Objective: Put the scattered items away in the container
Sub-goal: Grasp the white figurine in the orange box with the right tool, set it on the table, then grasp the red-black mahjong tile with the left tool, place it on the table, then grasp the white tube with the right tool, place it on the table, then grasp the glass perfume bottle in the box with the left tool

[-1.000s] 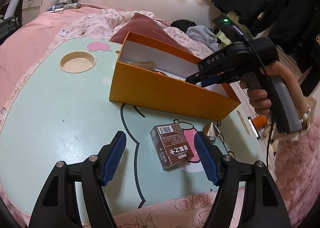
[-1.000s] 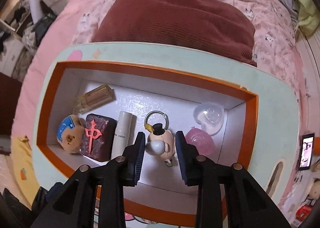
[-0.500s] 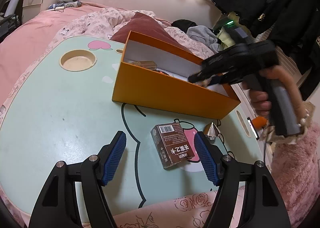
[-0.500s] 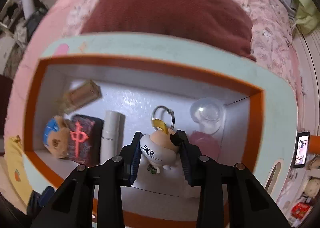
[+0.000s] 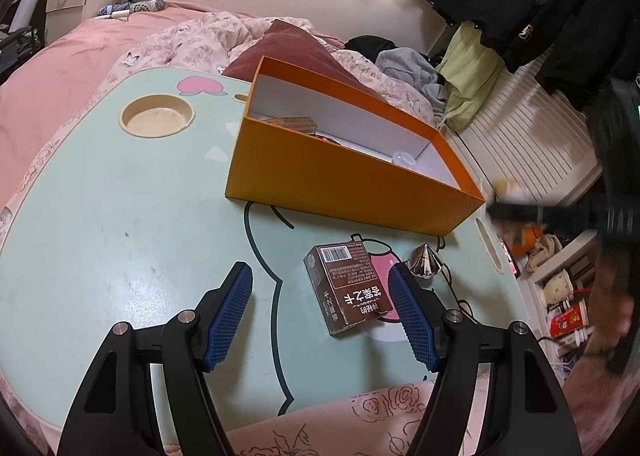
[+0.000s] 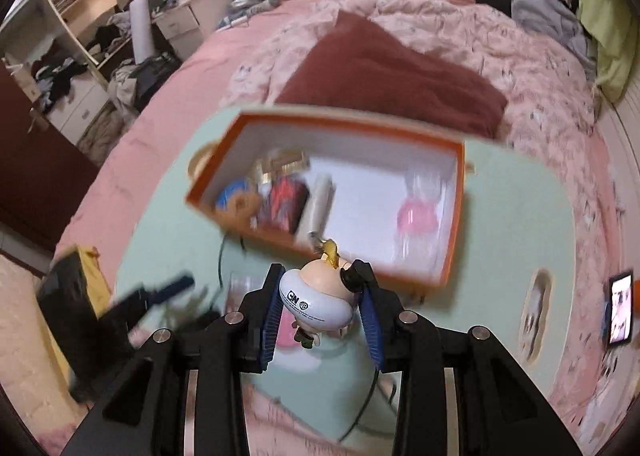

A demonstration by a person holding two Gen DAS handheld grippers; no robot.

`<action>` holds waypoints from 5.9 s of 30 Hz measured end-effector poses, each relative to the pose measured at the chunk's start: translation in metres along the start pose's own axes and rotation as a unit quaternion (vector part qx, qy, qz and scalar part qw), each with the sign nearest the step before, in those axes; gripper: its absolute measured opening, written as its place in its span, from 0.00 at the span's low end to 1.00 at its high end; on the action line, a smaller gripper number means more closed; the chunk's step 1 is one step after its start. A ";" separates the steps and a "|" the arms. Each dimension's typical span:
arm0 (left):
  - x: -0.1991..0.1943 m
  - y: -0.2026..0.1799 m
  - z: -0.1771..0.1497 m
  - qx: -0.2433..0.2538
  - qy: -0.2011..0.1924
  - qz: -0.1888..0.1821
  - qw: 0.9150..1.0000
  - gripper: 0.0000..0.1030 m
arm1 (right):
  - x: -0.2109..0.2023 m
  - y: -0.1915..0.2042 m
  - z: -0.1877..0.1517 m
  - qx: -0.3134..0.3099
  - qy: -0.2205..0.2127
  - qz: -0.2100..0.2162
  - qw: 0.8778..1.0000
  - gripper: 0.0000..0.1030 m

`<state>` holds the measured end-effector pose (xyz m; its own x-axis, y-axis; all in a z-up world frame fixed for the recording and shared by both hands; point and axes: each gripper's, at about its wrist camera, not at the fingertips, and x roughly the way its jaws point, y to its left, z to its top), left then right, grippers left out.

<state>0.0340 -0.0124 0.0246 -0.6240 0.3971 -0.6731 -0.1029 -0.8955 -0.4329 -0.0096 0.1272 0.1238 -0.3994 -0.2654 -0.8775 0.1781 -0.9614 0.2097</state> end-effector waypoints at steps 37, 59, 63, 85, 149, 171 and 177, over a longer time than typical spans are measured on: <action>0.101 -0.050 0.134 0.065 0.207 0.070 0.974 0.41 | 0.006 -0.015 -0.071 0.040 -0.104 0.026 0.993 0.44; 0.080 -0.060 0.143 0.092 0.155 0.068 0.981 0.40 | 0.011 -0.014 -0.079 0.050 -0.099 0.043 0.993 0.44; 0.035 -0.072 0.139 0.100 0.128 0.006 0.987 0.40 | 0.011 -0.014 -0.079 0.051 -0.099 0.042 0.993 0.44; 0.024 0.003 0.026 0.031 0.120 0.052 0.991 0.40 | 0.009 0.000 -0.052 0.027 -0.076 0.050 0.995 0.44; 0.000 0.006 0.004 0.007 0.016 0.009 1.000 0.64 | 0.052 -0.042 -0.027 0.068 0.065 -0.023 0.995 0.17; 0.088 -0.069 0.155 0.273 0.167 0.116 0.940 0.53 | 0.002 -0.023 -0.064 0.064 -0.097 0.005 0.993 0.42; 0.134 -0.056 0.146 0.303 0.222 0.141 0.916 0.53 | 0.003 -0.037 -0.069 0.089 -0.088 0.033 0.992 0.42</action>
<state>-0.1563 0.0617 0.0464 -0.3289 0.0549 -0.9428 -0.4811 -0.8688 0.1173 0.0448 0.1667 0.0838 -0.5449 -0.3213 -0.7745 0.0534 -0.9351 0.3504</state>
